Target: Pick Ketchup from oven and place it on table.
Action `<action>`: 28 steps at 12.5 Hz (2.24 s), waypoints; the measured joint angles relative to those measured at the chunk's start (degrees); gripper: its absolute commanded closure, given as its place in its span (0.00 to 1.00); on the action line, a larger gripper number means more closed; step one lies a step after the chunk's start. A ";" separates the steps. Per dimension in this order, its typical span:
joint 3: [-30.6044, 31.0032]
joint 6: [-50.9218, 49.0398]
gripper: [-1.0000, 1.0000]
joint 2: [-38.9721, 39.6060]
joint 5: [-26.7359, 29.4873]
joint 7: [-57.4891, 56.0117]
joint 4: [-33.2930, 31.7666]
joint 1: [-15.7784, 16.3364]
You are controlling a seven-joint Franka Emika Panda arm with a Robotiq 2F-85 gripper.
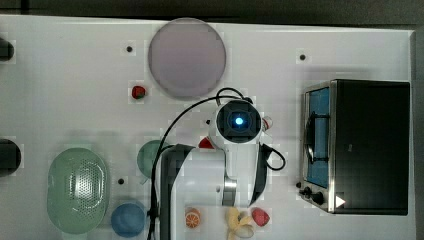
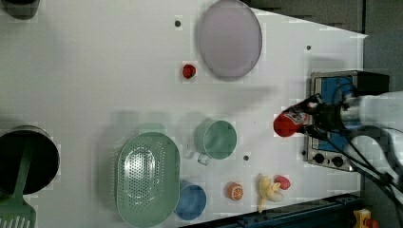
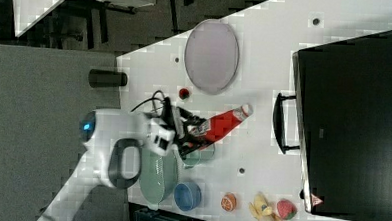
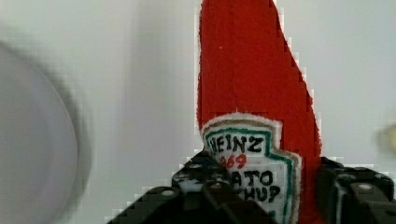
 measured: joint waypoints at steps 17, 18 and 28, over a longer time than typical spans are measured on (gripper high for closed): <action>-1.44 -2.97 0.00 0.25 0.27 0.77 5.82 0.29; -1.40 -6.66 0.00 -1.80 0.27 0.77 8.50 -0.13; -1.16 -36.07 0.00 -13.47 -0.36 0.77 33.24 -0.37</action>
